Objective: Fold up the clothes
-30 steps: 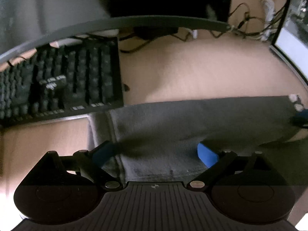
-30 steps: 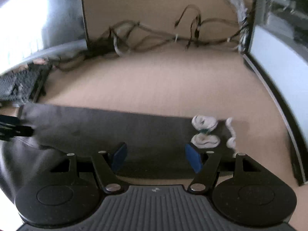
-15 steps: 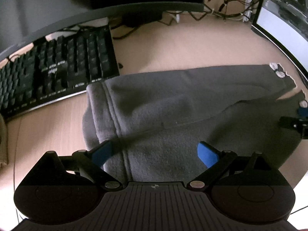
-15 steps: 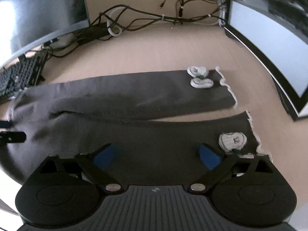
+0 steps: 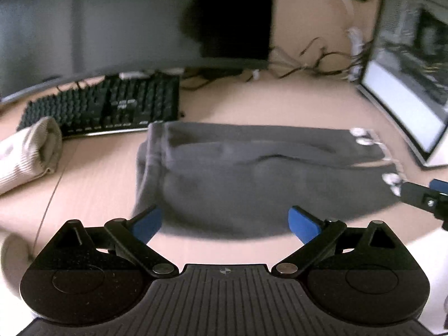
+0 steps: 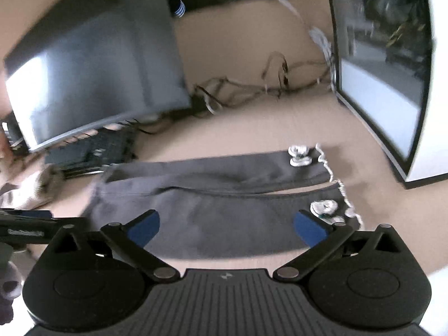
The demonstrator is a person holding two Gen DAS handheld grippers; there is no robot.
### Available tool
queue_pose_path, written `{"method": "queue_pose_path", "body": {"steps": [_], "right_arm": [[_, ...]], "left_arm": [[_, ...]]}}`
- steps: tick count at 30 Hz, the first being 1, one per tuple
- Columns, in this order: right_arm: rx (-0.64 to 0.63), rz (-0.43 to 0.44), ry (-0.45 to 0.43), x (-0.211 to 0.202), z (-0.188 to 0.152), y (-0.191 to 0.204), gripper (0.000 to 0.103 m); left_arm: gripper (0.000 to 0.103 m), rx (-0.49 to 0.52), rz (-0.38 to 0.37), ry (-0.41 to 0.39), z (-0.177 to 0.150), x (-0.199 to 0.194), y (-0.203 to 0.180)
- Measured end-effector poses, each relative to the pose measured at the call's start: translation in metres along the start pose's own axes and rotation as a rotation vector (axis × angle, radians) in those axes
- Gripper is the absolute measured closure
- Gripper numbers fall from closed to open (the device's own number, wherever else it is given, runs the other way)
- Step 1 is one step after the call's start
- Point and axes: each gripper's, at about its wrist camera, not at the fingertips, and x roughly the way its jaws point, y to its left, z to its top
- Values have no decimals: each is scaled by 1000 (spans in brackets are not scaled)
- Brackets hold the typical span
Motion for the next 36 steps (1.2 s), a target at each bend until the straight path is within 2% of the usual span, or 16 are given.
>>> {"method": "queue_pose_path", "body": {"steps": [2,5,8,11,18,24,36], "right_arm": [[-13,7,-51,-30,-8,5,0],[-31,-48,-167,-71,-26,17,0],[-36,-107,-203,-93,-36,20,0],[2,-158,-174,-99,-43,19,0],[-32,-94,-66,-101,-51,9,0],[-101,-86,-39,-103,-52,-2,0],[-74,-102,-1,-92,-53,13,0]], "left_arm": [[1,14,0,-43,-12,-30,-17],[0,14,14,-88,-27,-63,-35],[0,0,32,-120,-39,-84,-45],[0,-22,52,-143,-51,-102,-53],[0,-39,52,-121,-60,-104,-56],[0,-40,50,-106,-64,-103,-59],[0,-46,58,-60,-63,-91,-51]]}}
